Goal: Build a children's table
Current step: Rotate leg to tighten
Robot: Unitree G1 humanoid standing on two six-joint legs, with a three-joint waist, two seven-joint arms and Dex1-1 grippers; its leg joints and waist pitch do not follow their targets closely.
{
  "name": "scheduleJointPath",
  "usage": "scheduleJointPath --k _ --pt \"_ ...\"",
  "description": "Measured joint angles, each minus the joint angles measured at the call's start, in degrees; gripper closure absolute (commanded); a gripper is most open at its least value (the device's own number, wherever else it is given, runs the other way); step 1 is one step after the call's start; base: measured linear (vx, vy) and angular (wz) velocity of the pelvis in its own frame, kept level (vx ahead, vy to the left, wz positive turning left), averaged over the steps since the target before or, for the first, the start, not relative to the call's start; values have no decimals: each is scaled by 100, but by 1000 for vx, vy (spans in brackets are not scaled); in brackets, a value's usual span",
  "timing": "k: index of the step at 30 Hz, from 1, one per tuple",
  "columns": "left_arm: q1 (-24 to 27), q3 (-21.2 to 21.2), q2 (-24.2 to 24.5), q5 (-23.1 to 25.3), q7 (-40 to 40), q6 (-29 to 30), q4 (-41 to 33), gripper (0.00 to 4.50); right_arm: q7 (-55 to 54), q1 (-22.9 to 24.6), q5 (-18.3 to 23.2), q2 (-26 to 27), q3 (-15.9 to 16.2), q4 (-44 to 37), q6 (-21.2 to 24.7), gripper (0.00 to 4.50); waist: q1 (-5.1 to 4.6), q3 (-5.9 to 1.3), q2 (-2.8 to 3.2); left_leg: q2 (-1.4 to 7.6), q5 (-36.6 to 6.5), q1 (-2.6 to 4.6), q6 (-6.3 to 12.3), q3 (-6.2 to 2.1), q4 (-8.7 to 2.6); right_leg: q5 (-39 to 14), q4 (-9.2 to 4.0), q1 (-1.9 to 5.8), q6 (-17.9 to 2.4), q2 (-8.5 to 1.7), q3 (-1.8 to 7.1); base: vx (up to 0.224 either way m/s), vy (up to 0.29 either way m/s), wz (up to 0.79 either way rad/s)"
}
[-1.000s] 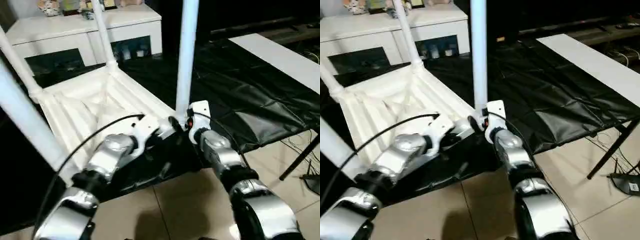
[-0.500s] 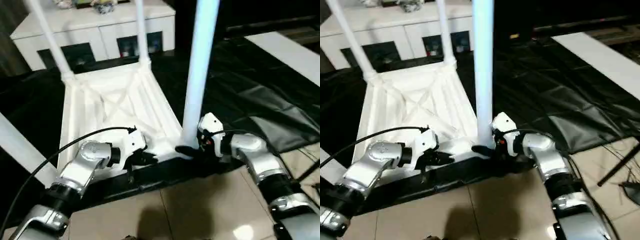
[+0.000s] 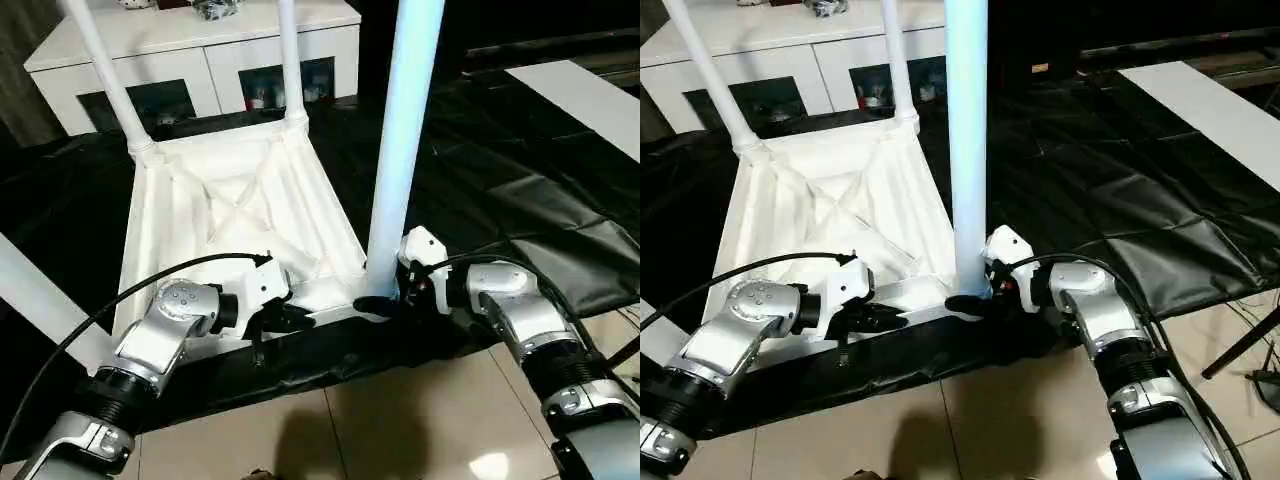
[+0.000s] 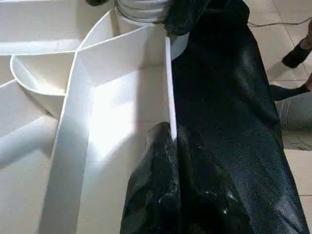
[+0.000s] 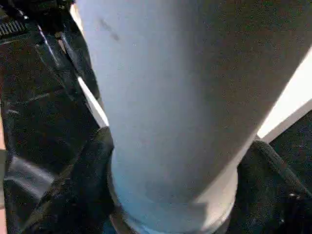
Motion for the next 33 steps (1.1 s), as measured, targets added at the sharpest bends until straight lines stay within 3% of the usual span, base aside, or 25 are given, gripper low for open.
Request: scheduleJointPath --k 4,11,18,23,25,27,30,33 --pt "20 14 26 -11 -19 12 -19 450 66 -61 29 32 -5 108 25 175 -20 -1 -1 1 0 0 0 0 1 0 2 0 0 0 -1 0 0 0" --pt "29 70 27 -11 -19 101 -24 450 -69 -61 51 162 -66 154 109 177 -26 -4 -5 8 0 1 0 1 7 1 6 2 -1 2 -5 0 0 0" --pt "-389 169 -512 301 1059 329 545 450 -2584 -343 -28 996 -637 879 255 178 -201 -11 -15 19 3 28 -9 -1 19 -7 16 7 13 4 -5 0 0 0" --pt "-899 170 -1324 663 2321 647 1171 450 -5336 -842 -38 1757 -1163 1681 302 178 -202 -17 -13 18 5 40 -12 -10 16 -20 -16 22 34 4 -15 0 0 0" --pt "-980 154 -1535 718 2623 712 1290 450 -5924 -970 -35 1909 -1282 1901 261 178 -199 -19 -12 12 5 43 -12 -11 17 -21 -36 40 35 3 -13 0 0 0" --pt "-1080 120 -1685 757 2774 709 1448 450 -6173 -1090 -36 1956 -1341 2096 236 178 -192 -22 -8 5 4 42 -11 -17 15 -21 -72 58 35 1 -16 0 0 0" --pt "-1156 104 -1779 848 2842 625 1615 450 -6177 -1185 -41 1955 -1436 2305 135 108 -194 -31 -10 -15 3 41 -9 -23 11 -21 -118 83 34 -8 -16 0 0 0" --pt "-1186 121 -1803 907 2983 564 1719 450 -6176 -1233 90 2093 -1637 2423 -24 96 -214 -40 -19 -40 3 42 -8 -25 14 -21 -123 79 34 -16 -5 0 0 0"
